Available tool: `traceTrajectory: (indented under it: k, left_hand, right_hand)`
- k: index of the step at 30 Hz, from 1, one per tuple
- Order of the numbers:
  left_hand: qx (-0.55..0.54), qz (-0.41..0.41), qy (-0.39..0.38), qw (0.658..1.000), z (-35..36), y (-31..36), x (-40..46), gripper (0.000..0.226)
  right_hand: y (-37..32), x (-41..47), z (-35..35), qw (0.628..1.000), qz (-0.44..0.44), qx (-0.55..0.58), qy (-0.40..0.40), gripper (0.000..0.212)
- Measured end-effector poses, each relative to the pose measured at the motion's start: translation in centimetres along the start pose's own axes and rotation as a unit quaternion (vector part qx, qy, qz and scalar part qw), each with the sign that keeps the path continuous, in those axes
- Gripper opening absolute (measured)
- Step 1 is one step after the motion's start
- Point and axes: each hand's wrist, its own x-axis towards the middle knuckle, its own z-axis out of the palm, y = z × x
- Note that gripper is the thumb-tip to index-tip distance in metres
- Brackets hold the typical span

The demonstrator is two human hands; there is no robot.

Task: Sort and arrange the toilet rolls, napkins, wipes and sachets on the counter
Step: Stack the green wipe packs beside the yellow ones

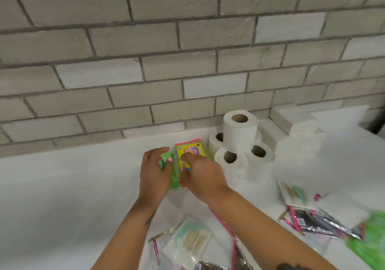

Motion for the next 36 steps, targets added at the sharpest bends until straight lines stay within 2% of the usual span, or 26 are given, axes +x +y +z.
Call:
traceTrajectory:
  k: [11, 16, 20, 26, 31, 36]
  left_hand:
    - [-0.098, 0.059, -0.074, 0.991, 6.8, 9.4, -6.1, 0.029]
    - [-0.099, 0.088, -0.127, 0.983, 11.3, 14.0, -9.9, 0.034]
    - [-0.092, 0.106, -0.2, 0.97, 14.8, 17.5, -13.0, 0.036]
    - [-0.075, 0.128, -0.321, 0.936, 20.0, 21.1, -17.6, 0.039]
    - [0.011, 0.13, -0.415, 0.9, 23.6, 22.7, -20.4, 0.032]
    - [0.133, 0.138, -0.462, 0.866, 25.5, 23.6, -22.2, 0.054]
  right_hand:
    - [8.6, -8.3, -8.3, 0.991, 0.098, 0.023, 0.094, 0.03]
    - [14.1, -13.0, -11.7, 0.983, 0.155, 0.003, 0.101, 0.032]
    - [18.8, -16.6, -14.2, 0.971, 0.221, -0.005, 0.094, 0.035]
    - [26.6, -21.5, -16.6, 0.936, 0.351, 0.012, 0.014, 0.05]
    - [31.2, -24.1, -16.8, 0.892, 0.443, -0.037, -0.084, 0.068]
    - [33.2, -24.0, -16.0, 0.856, 0.496, -0.036, -0.141, 0.095]
